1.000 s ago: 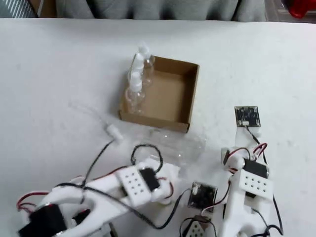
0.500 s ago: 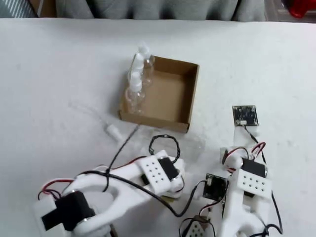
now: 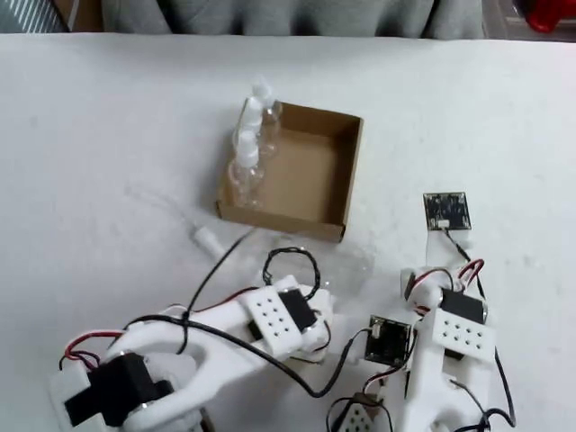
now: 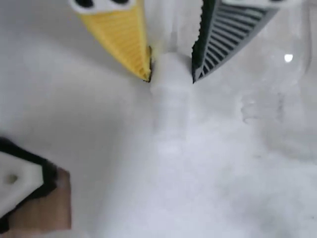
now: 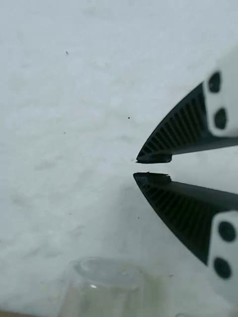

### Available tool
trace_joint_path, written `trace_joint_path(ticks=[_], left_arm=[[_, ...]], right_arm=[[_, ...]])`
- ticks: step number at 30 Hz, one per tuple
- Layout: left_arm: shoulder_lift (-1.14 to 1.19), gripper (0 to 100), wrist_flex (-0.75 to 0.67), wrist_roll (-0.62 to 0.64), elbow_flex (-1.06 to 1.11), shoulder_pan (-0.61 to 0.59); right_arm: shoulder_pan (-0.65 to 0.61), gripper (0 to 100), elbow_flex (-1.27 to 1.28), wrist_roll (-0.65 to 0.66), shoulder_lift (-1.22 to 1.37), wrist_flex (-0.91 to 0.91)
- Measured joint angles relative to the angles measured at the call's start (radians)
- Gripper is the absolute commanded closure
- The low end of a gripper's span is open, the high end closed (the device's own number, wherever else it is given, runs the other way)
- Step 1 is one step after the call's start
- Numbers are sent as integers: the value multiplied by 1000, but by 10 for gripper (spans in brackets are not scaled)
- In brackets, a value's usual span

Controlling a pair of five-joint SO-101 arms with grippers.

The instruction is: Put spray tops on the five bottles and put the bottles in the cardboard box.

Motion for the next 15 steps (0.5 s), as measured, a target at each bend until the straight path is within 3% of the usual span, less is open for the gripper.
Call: trace_joint_path(ticks=[15], left_arm=[[-15, 980, 57, 8, 11, 0]], right_arm=[[0, 984, 0, 0, 0, 0]])
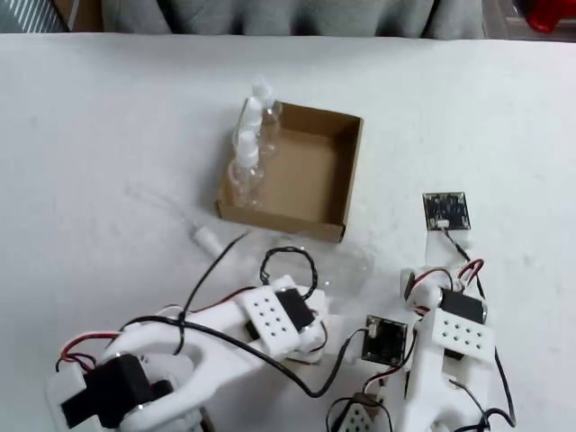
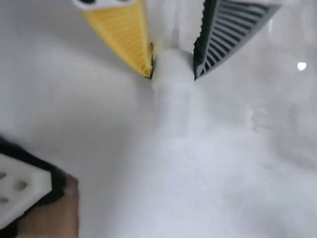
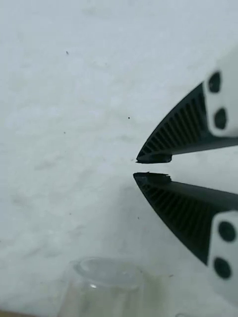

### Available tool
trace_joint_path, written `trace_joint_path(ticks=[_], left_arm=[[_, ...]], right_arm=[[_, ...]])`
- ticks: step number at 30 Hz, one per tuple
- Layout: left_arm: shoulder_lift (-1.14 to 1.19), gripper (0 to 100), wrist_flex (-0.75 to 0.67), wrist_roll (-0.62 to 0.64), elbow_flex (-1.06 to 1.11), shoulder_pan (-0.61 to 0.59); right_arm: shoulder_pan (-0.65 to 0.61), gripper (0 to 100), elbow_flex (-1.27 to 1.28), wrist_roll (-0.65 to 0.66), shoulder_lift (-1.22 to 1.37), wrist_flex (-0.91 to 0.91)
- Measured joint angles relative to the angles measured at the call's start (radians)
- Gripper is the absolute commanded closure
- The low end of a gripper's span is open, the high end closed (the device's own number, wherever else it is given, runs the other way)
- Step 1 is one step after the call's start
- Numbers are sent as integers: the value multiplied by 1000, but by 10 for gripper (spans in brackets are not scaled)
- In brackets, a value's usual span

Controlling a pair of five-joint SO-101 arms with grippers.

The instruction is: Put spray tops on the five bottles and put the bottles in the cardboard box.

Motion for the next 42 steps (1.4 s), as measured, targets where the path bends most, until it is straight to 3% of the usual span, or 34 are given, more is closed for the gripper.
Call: trace_joint_path(ticks=[8, 20, 30, 42], left_arm=[[-11, 980, 31, 123, 14, -38], [-213, 980, -100, 451, 35, -103], [-404, 979, -98, 486, 117, -130], [-684, 979, -20, 486, 183, -499]], right_arm=[[3, 984, 0, 0, 0, 0], [2, 984, 0, 0, 0, 0], [2, 984, 0, 0, 0, 0], [2, 984, 0, 0, 0, 0]])
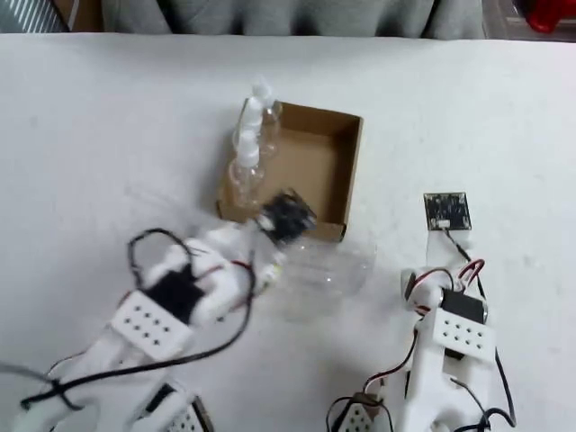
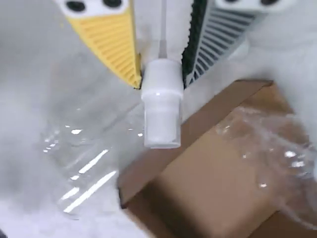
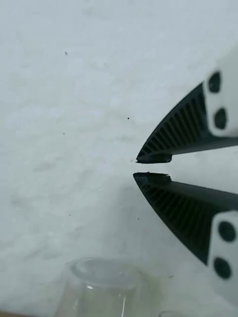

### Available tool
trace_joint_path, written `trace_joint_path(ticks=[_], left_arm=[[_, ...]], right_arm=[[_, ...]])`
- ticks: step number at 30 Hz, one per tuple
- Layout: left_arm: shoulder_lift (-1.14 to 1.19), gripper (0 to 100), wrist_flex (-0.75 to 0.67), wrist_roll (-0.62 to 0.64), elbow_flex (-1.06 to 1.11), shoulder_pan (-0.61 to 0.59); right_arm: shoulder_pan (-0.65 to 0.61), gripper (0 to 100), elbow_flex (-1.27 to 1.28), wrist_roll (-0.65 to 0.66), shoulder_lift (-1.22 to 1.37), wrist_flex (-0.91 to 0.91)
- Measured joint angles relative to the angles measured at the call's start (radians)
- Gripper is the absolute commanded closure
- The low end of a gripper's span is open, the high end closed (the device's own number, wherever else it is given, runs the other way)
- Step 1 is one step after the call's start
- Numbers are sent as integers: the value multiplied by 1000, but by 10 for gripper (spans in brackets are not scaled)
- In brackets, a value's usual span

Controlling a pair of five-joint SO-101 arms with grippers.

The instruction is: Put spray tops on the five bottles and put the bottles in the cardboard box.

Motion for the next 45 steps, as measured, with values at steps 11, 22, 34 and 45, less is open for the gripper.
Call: trace_joint_path(ticks=[11, 22, 34, 45], left_arm=[[-193, 979, 37, 0, 121, -473], [-255, 979, -77, 9, 324, -916], [-256, 979, -133, 9, 344, -961], [-256, 979, -133, 9, 344, -961]], right_arm=[[0, 984, 0, 0, 0, 0], [0, 984, 0, 0, -8, 0], [-204, 984, -245, 0, -9, 181], [-747, 984, -394, 0, -9, 281]])
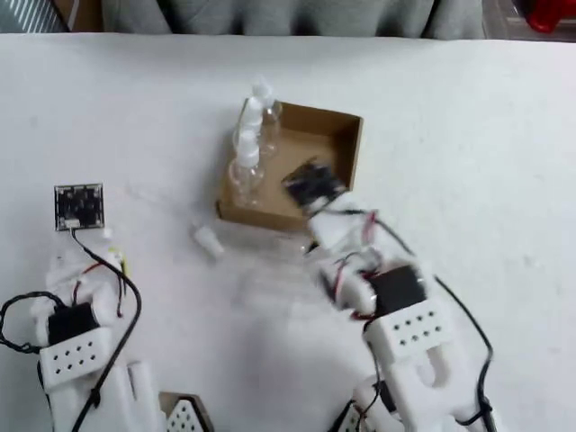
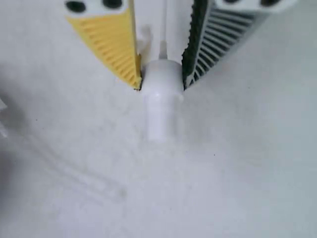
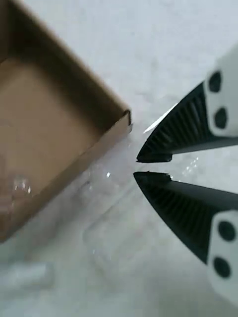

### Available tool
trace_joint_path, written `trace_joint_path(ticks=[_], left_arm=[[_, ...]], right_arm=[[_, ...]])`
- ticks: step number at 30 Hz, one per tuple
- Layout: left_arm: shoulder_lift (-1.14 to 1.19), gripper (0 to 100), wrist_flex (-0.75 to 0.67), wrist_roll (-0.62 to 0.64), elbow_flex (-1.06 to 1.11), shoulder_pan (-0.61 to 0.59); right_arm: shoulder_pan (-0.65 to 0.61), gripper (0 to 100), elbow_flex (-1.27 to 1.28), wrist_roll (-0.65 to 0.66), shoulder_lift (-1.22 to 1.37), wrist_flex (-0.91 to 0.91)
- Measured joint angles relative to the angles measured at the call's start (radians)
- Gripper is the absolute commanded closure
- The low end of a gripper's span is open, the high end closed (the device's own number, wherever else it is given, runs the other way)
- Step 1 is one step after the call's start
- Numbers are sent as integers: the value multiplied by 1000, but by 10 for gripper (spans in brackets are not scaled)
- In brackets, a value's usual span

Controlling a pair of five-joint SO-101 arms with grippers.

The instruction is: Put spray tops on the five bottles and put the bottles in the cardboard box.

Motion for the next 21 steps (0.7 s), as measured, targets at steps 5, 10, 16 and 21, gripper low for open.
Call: trace_joint_path(ticks=[5, 10, 16, 21], left_arm=[[0, 979, 0, 0, 0, 0], [0, 979, 0, 0, 0, 0], [0, 979, 0, 0, 0, 0], [0, 979, 0, 0, 0, 0]], right_arm=[[-180, 984, 9, 0, 2, -103], [-221, 984, 35, 0, 112, -259], [-322, 984, 35, 0, 305, -408], [-348, 984, 35, 0, 431, -422]])
